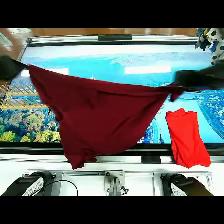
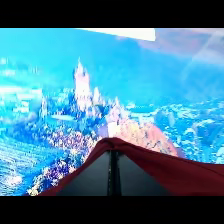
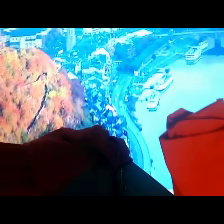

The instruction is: Fold the shirts.

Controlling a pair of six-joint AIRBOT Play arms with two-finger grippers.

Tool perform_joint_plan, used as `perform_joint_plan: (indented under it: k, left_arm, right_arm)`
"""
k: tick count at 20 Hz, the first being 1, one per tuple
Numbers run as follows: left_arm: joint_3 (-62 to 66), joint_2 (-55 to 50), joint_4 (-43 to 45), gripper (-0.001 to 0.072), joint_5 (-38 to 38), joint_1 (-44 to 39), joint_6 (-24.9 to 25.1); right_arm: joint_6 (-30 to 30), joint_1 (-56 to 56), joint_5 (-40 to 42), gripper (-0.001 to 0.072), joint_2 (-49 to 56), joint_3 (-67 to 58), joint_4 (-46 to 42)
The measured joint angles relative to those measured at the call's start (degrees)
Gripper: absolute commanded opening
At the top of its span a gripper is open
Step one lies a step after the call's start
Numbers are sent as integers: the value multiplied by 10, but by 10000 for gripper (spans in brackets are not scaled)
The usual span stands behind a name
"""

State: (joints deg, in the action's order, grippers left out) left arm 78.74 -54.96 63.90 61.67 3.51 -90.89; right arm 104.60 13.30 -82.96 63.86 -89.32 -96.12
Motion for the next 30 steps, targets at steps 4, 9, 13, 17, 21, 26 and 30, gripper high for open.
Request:
perform_joint_plan:
  k: [4,9,13,17,21,26,30]
  left_arm:
    - [-53,-85,-50,30,-124,-1,37]
    - [-70,-207,-91,71,-135,-7,48]
    - [-62,-272,-101,626,-25,6,31]
    - [-14,-285,-51,409,151,80,30]
    - [-59,-235,4,440,291,150,52]
    - [-293,-142,9,542,278,185,118]
    - [-410,-124,-32,535,219,191,167]
  right_arm:
    - [60,0,197,73,119,40,-9]
    - [113,0,302,516,235,52,33]
    - [55,-2,283,701,265,45,95]
    - [-68,-42,165,691,229,19,107]
    - [-137,-133,40,595,179,42,120]
    - [-192,-228,-16,596,125,177,239]
    - [-216,-239,-13,596,111,247,324]
